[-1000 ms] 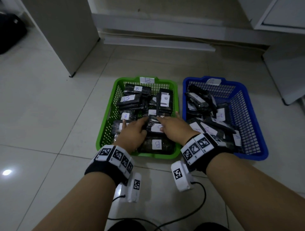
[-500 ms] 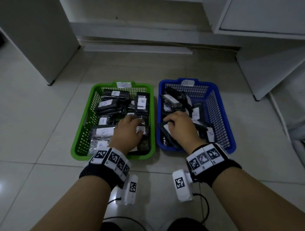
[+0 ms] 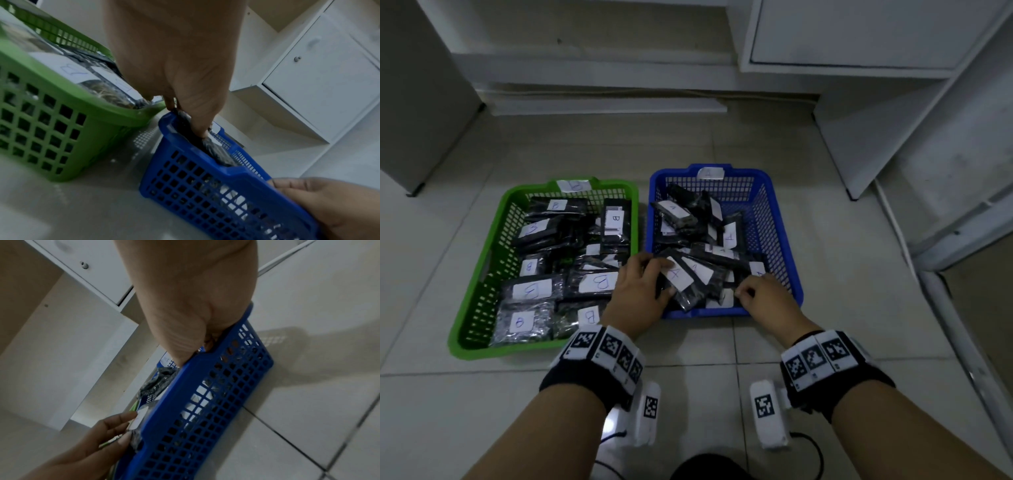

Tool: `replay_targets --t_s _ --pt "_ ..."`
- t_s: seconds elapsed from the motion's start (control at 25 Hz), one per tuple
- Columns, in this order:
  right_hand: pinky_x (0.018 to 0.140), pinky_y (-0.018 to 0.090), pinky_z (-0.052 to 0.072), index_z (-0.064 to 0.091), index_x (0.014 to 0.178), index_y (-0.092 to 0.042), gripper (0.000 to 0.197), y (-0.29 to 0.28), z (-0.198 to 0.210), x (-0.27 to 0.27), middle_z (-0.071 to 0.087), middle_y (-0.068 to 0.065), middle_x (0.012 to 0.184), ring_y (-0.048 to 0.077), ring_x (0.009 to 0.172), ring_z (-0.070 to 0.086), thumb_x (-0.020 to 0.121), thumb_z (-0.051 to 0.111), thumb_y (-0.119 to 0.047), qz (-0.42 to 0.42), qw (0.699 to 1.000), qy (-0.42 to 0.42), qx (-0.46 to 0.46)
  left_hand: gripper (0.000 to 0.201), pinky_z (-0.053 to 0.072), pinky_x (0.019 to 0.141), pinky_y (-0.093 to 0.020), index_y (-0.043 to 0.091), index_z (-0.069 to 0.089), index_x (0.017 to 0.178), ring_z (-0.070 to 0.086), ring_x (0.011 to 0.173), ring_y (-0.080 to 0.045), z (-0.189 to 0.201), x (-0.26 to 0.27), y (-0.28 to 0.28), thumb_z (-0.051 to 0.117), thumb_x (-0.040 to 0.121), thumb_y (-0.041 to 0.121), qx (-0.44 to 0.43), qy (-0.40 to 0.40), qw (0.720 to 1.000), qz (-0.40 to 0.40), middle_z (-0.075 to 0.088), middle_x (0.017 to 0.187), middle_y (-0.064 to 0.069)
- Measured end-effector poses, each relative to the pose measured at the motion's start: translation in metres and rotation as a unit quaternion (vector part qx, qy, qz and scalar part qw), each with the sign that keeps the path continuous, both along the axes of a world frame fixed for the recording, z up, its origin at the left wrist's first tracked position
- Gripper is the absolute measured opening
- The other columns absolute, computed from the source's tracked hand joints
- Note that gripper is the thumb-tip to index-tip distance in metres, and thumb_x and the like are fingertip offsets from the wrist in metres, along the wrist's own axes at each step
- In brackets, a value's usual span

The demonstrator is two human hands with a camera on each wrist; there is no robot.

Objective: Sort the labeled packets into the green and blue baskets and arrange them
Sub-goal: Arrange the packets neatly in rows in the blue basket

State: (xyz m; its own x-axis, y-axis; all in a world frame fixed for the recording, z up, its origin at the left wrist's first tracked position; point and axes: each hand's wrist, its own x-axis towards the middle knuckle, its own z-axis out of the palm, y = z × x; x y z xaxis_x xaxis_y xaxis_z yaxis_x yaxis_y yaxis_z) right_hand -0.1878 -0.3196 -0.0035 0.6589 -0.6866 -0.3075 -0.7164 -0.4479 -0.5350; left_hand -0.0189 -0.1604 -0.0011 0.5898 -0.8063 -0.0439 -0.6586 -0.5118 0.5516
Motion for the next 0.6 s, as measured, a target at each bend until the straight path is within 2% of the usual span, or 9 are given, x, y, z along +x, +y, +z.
replay_targets --t_s 0.08,0.2,0.32,0.44,0.52,0.6 --pt "0.078 0.020 0.039 0.072 0.093 -0.015 0.024 -0.001 -0.001 0.000 0.059 0.009 0.110 0.019 0.096 0.055 0.092 0.049 -0.012 -0.003 0.999 -0.012 0.031 0.046 0.029 0.108 -0.040 0.025 0.048 0.128 0.032 0.127 -0.028 0.001 -0.002 0.000 0.065 0.085 0.032 0.004 0.007 1.000 0.008 0.033 0.135 -0.006" --pt "0.080 0.016 0.040 0.076 0.091 -0.011 0.028 0.000 0.010 0.002 0.066 0.007 0.109 0.010 0.081 0.056 0.089 0.049 -0.003 0.020 0.996 0.014 0.090 0.055 0.033 0.106 -0.043 0.027 0.045 0.129 0.034 0.126 -0.029 0.006 -0.005 0.001 0.068 0.081 0.040 0.041 -0.001 0.999 0.032 0.035 0.132 -0.007" --pt "0.082 0.017 0.041 0.077 0.089 -0.014 0.030 0.005 0.014 0.000 0.068 0.004 0.111 0.018 0.099 0.061 0.087 0.050 -0.001 0.034 0.993 0.047 0.103 0.068 0.039 0.100 -0.049 0.032 0.040 0.132 0.037 0.122 -0.030 0.012 -0.010 0.004 0.067 0.074 0.055 0.092 -0.034 0.994 0.038 0.039 0.126 -0.008" --pt "0.088 0.019 0.044 0.076 0.091 -0.014 0.028 0.007 0.017 -0.011 0.066 0.001 0.110 0.019 0.103 0.060 0.087 0.052 -0.002 0.074 0.989 0.070 0.106 0.068 0.038 0.098 -0.049 0.033 0.043 0.124 0.039 0.120 -0.027 0.018 -0.014 0.003 0.058 0.070 0.072 0.142 -0.068 0.987 0.031 0.042 0.121 -0.004" --pt "0.093 0.025 0.047 0.074 0.096 -0.011 0.022 0.004 0.024 -0.013 0.066 0.002 0.109 0.020 0.104 0.061 0.088 0.054 -0.008 0.120 0.981 0.126 0.089 0.058 0.038 0.099 -0.048 0.028 0.049 0.117 0.038 0.119 -0.027 0.019 -0.013 -0.003 0.059 0.074 0.067 0.114 -0.060 0.991 0.037 0.042 0.120 -0.004" --pt "0.088 0.031 0.051 0.069 0.102 -0.004 0.024 -0.008 0.028 -0.006 0.068 0.011 0.109 0.025 0.102 0.062 0.089 0.050 -0.010 0.087 0.987 0.132 0.042 0.046 0.041 0.097 -0.047 0.021 0.054 0.115 0.040 0.115 -0.030 0.019 -0.010 -0.014 0.065 0.079 0.048 0.048 -0.077 0.996 0.023 0.042 0.119 -0.008"
